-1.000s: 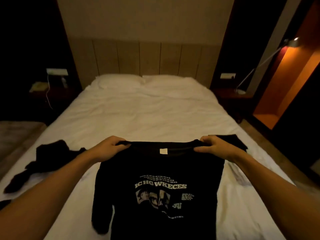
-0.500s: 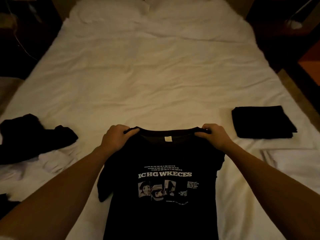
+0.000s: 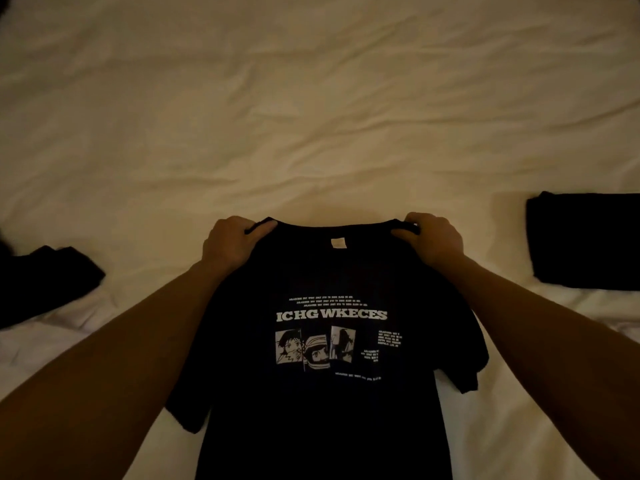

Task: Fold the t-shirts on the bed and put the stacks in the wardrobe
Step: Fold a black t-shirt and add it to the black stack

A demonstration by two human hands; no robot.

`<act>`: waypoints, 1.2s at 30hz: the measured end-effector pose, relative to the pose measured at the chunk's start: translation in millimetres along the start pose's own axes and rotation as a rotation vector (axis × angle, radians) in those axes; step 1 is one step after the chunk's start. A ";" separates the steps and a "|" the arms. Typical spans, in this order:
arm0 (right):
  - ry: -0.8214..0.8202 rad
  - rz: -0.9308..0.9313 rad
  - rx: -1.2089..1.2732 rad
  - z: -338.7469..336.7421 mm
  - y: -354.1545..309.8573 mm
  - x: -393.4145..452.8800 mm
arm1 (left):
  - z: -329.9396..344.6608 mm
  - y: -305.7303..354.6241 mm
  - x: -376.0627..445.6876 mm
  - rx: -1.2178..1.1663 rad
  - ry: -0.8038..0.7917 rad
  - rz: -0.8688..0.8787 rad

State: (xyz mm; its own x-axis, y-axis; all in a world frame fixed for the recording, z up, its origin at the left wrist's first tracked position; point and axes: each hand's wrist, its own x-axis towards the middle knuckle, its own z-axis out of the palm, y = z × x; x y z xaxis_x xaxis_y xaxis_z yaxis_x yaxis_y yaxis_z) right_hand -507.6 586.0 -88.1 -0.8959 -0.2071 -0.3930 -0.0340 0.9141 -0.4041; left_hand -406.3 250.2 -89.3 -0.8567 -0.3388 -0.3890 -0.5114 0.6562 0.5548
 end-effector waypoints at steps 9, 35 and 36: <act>-0.007 0.034 -0.357 33.6 -7.5 4.0 | 7.2 -44.0 -1.3 -0.183 -0.276 -0.138; -0.355 0.958 1.376 275.5 -275.3 -220.2 | -63.7 -190.2 -83.6 -0.340 -0.615 -0.203; -0.329 0.958 1.376 277.4 -277.6 -218.5 | -66.4 -194.9 -84.0 -0.262 -0.718 -0.199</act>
State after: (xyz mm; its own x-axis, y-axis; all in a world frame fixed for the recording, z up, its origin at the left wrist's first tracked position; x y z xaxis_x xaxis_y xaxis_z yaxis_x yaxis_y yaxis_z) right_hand -179.5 280.7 -119.2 -0.2384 -0.0235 -0.9709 0.9578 -0.1712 -0.2310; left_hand -239.1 106.0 -115.8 -0.5403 0.1440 -0.8290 -0.7260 0.4183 0.5458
